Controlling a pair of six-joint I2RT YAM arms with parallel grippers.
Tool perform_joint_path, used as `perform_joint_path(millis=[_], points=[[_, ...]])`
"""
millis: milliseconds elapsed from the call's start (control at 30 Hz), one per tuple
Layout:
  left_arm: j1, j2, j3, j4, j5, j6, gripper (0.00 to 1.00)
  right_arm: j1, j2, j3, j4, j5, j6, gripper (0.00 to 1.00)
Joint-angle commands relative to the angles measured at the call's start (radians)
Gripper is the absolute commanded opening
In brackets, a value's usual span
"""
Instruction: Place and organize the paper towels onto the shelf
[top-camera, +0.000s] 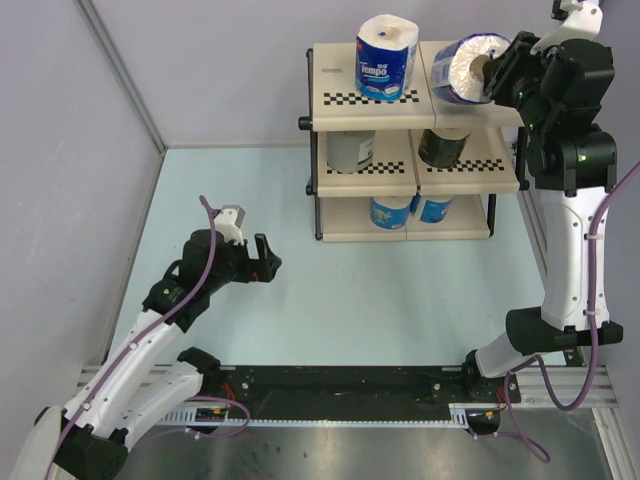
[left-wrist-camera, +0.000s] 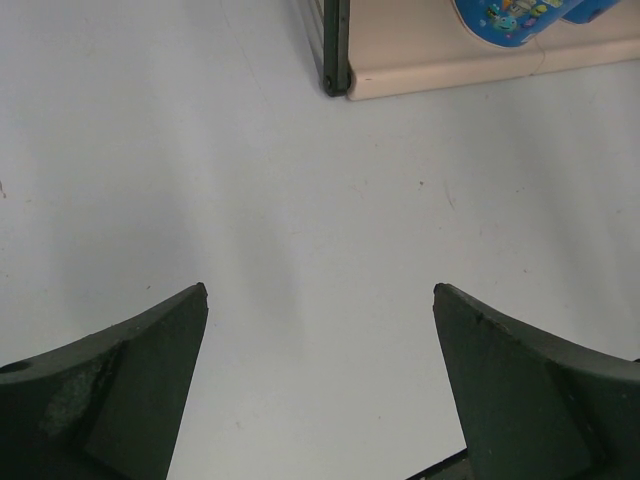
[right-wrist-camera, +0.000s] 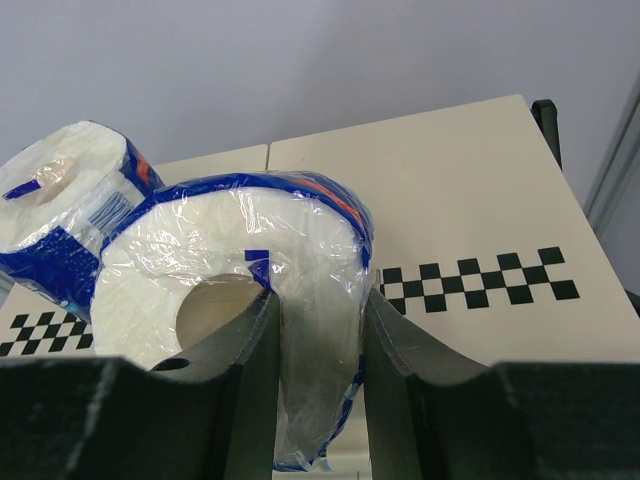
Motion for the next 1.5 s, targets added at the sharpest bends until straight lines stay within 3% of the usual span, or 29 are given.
perform_joint_path(millis=[0, 233, 533, 1067, 1467], points=[[-0.006, -0.022, 0.043, -0.005, 0.009, -0.021, 1.0, -0.01, -0.022, 0.018, 0.056, -0.021, -0.003, 0.24], [-0.008, -0.028, 0.051, -0.006, 0.018, -0.024, 1.0, -0.011, -0.017, -0.013, 0.066, -0.03, -0.002, 0.47], [-0.008, -0.031, 0.08, -0.005, 0.02, -0.027, 1.0, -0.013, 0.015, -0.006, 0.123, -0.046, 0.006, 0.63], [-0.008, -0.068, 0.108, -0.012, -0.005, -0.038, 1.0, -0.024, 0.079, 0.004, 0.203, -0.096, 0.003, 0.68], [-0.006, -0.1, 0.198, -0.003, -0.02, -0.055, 1.0, -0.054, 0.058, 0.007, 0.335, -0.208, -0.003, 0.82]])
